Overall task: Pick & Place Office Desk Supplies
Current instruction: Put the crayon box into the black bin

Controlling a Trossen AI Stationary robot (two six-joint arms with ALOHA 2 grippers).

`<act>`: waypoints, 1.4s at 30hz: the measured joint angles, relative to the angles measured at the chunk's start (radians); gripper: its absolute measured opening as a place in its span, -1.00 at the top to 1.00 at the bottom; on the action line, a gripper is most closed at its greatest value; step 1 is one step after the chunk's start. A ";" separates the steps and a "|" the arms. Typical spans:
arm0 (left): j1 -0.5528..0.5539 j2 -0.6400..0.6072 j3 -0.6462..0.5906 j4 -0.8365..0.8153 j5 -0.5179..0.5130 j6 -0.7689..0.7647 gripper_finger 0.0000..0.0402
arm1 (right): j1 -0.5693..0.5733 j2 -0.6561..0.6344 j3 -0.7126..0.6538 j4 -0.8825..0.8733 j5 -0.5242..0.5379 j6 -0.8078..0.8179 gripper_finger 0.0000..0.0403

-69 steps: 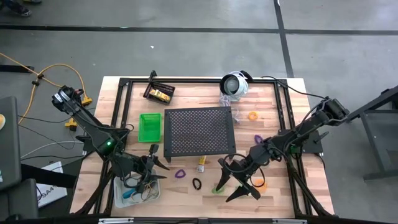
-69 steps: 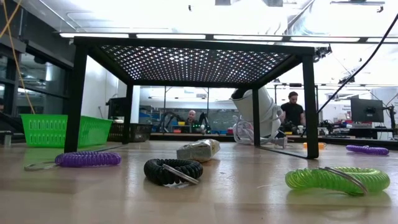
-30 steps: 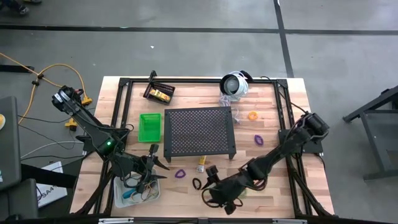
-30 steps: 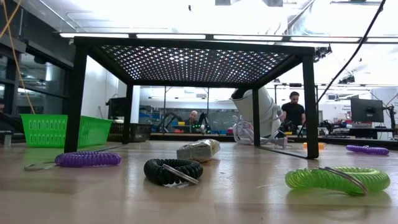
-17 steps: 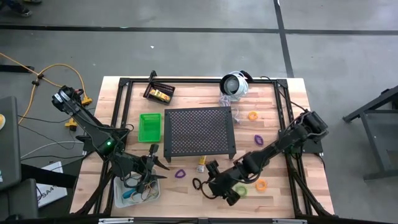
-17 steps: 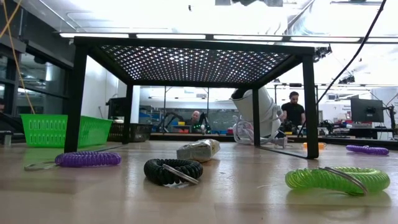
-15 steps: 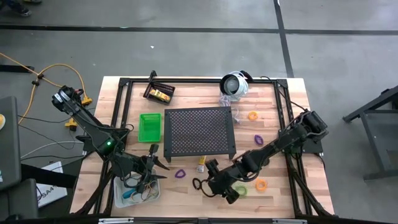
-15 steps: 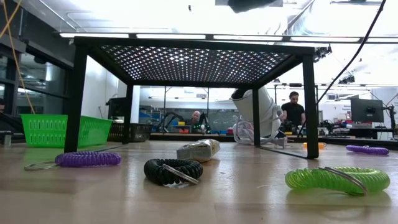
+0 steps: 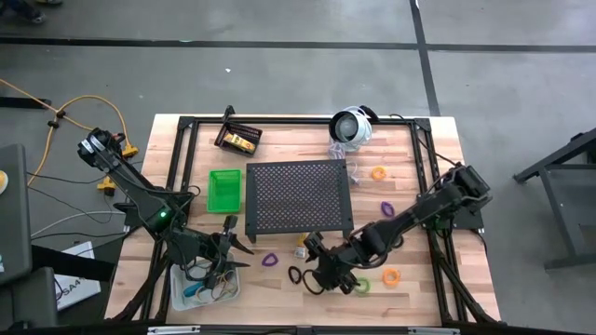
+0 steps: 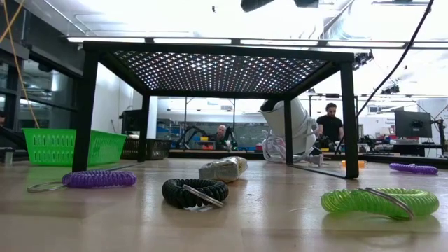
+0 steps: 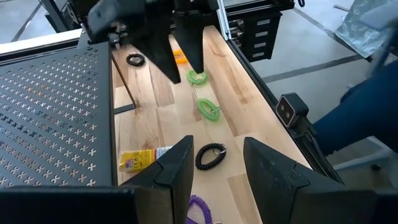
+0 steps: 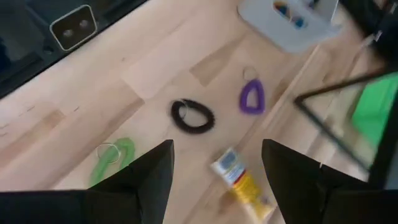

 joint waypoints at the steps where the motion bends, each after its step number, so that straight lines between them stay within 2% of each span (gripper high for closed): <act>1: 0.000 0.000 0.000 0.000 0.000 0.000 0.33 | 0.006 0.005 0.005 0.004 0.010 -0.026 -0.15; 6: 0.000 0.000 0.000 0.000 0.000 0.000 0.33 | 0.032 0.088 0.087 -0.044 0.021 -0.120 -0.15; 10: 0.000 0.000 0.000 0.008 0.000 0.000 0.33 | 0.040 0.194 0.267 -0.196 0.007 -0.148 -0.15; 14: 0.000 0.000 0.000 0.016 0.000 0.000 0.33 | 0.027 0.323 0.472 -0.376 -0.073 -0.189 -0.15; 17: 0.000 0.000 0.000 0.016 0.000 0.000 0.33 | 0.014 0.401 0.565 -0.455 -0.085 -0.246 -0.15; 22: 0.000 0.000 0.000 0.016 0.000 0.000 0.33 | -0.004 0.462 0.574 -0.476 -0.060 -0.385 -0.15; 29: 0.000 0.000 0.000 0.019 0.000 0.000 0.33 | -0.042 0.478 0.572 -0.480 0.044 -0.481 -0.15; 42: 0.000 0.000 0.000 0.023 0.000 0.000 0.33 | -0.095 0.492 0.552 -0.518 0.006 -0.563 -0.15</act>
